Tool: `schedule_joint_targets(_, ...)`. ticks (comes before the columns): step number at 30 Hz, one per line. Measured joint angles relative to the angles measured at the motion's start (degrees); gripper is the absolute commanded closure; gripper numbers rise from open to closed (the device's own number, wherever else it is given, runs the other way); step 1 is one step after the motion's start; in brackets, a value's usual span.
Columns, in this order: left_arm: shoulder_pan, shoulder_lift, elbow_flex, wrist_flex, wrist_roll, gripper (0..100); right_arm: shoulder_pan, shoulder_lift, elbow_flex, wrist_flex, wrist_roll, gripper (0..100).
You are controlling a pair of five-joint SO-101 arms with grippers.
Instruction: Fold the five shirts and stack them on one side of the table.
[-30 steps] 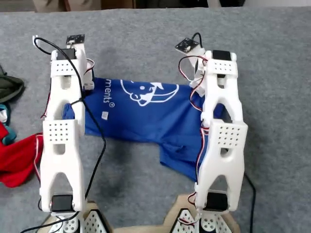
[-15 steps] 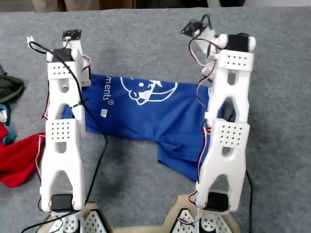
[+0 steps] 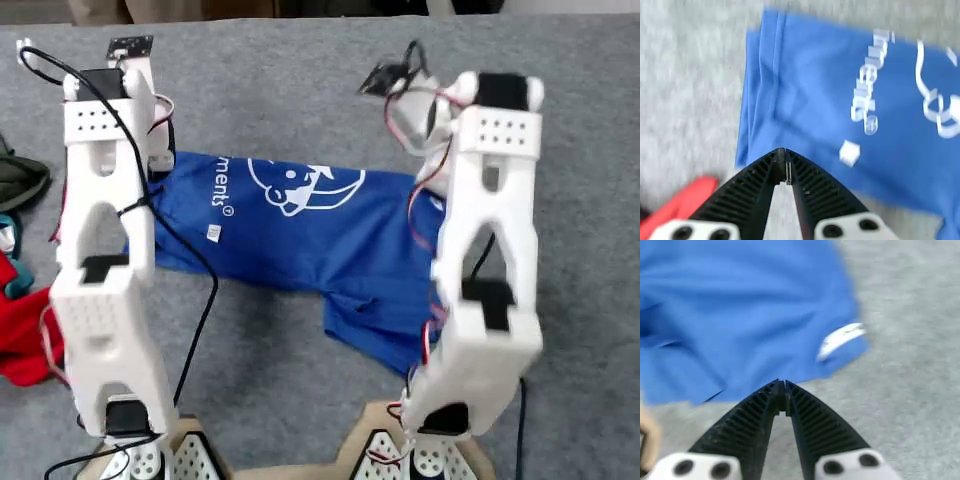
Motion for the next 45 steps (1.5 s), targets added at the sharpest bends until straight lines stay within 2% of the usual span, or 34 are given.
schedule_joint_targets(5, -0.79, -20.66, 23.47, -0.09, -0.18, 98, -3.52, -17.93, 26.37, -4.92, 0.26, 96.5)
schedule_joint_targets(9, -4.22, -36.84, 39.82, -2.37, -3.08, 98, -5.89, -26.90, 43.60, -8.00, 0.26, 86.1)
schedule_joint_targets(13, -8.00, -49.58, 53.10, -5.10, -4.48, 98, -7.12, -30.77, 53.36, -11.96, -0.44, 78.4)
schedule_joint_targets(17, -12.31, -58.37, 61.80, -5.80, -4.92, 98, -9.76, -31.03, 58.11, -16.62, -0.44, 79.3)
schedule_joint_targets(24, -18.81, -63.38, 68.13, -4.84, -4.92, 98, -12.04, -25.58, 61.54, -27.69, 2.99, 79.7)
schedule_joint_targets(31, -22.86, -63.82, 71.82, -4.66, -4.92, 98, -12.13, -15.82, 61.54, -34.02, 5.36, 87.0)
schedule_joint_targets(39, -24.70, -63.82, 72.26, -4.75, -4.92, 98, -12.13, -15.03, 61.54, -34.73, 5.45, 96.4)
schedule_joint_targets(45, -24.70, -63.82, 72.26, -4.75, -4.92, 98, -12.13, -15.03, 61.54, -32.62, 5.45, 97.0)
